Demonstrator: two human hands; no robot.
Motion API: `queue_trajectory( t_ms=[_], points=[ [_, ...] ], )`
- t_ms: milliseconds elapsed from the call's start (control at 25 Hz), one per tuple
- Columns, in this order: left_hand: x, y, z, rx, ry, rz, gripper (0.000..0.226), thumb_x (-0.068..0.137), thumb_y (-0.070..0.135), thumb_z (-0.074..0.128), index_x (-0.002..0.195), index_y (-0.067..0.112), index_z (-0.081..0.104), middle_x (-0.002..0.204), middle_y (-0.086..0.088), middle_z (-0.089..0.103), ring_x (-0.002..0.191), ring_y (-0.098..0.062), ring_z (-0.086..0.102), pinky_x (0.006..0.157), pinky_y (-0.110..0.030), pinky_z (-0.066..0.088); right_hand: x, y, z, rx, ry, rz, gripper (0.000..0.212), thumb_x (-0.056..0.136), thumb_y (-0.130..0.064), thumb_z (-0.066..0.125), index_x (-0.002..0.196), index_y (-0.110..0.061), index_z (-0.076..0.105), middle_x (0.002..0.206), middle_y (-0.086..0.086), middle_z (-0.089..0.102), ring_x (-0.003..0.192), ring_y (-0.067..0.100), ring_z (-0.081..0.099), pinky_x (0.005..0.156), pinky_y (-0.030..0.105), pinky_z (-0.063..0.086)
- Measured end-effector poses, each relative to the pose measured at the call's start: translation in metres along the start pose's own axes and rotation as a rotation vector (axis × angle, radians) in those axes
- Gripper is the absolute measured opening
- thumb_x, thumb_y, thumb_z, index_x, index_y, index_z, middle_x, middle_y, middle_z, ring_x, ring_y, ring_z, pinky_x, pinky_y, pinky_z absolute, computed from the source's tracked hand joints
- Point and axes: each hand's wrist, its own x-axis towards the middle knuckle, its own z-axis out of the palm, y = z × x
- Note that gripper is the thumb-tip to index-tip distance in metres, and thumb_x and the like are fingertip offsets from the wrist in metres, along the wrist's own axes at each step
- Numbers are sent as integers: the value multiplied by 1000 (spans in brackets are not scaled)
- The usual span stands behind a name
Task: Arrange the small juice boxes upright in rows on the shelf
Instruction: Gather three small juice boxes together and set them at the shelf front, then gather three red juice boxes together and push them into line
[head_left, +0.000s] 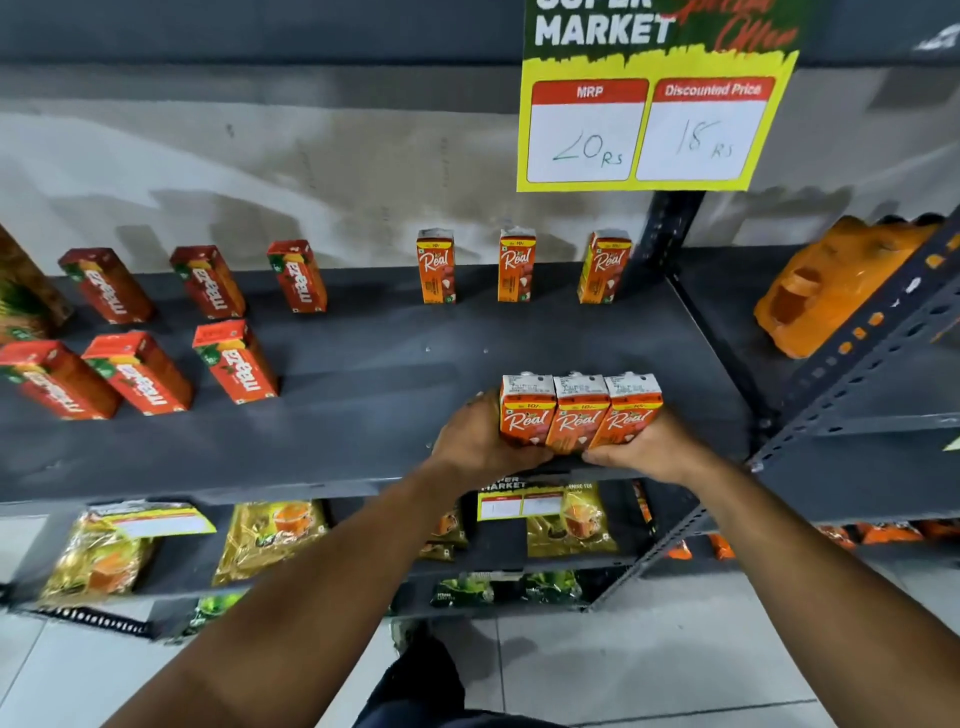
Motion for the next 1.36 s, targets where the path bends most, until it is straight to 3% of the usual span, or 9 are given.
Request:
queue_trajectory(
  t_ms=[320,520,640,760,880,1000,1160,1280,1360],
  points=[
    [2,-6,5,44,43,-26,75,48,61,80,115,35,58,108,9,69,96,-13,63,86,-41,54,2,3,1,23,10,54,57,50,-32,92,101,-25,68,95,-11,69,86,2,63,76,21,48],
    [3,-8,4,40,32,-4,77,48,63,78,117,37,55,110,10,67,99,-12,62,88,-42,53,-3,-3,-3,-2,-18,39,47,50,-36,92,90,-36,65,85,-23,67,71,-16,60,56,2,41],
    [-1,-7,1,-36,11,22,81,47,59,82,117,41,47,113,14,64,104,-13,61,91,-43,51,-6,-8,-6,17,-38,14,62,49,-34,93,101,-43,61,87,-29,65,81,-20,57,59,-2,40],
    [-5,-6,-3,-118,-14,44,95,40,55,87,118,50,33,114,20,58,110,-13,57,95,-41,48,-11,-8,-12,33,-70,-52,127,50,-28,93,146,-44,12,113,-37,50,101,-24,49,75,-4,36],
    [-8,-8,-8,-264,-83,66,111,35,50,92,125,54,27,117,23,54,111,-5,54,99,-37,46,-32,-1,-21,-26,-18,39,145,44,-44,91,135,-60,-20,136,-29,30,125,-6,33,100,19,33],
    [-15,-14,-17,-323,-124,97,117,42,41,95,136,41,26,129,16,49,119,-8,50,103,-41,44,-63,22,-21,-7,134,33,136,55,-36,90,138,-59,-16,147,-20,16,136,4,17,108,35,24],
    [-49,-44,-42,-171,61,116,111,47,62,85,141,36,31,146,9,39,132,-10,39,109,-36,35,-101,43,11,-10,541,-112,80,71,0,71,135,-36,39,126,-6,50,118,12,48,100,39,39],
    [-91,-89,-74,-1,299,183,97,53,73,76,136,33,45,146,9,39,139,-2,26,111,-23,25,-106,32,53,-184,387,-296,47,74,3,70,112,-24,61,100,-1,63,90,16,63,79,36,56],
    [-117,-118,-99,50,443,198,82,59,65,78,128,26,53,138,2,52,138,-6,32,110,-27,30,-95,9,80,-252,222,-446,27,76,-1,70,98,-18,70,92,-1,68,80,12,64,73,26,55]
  ],
)
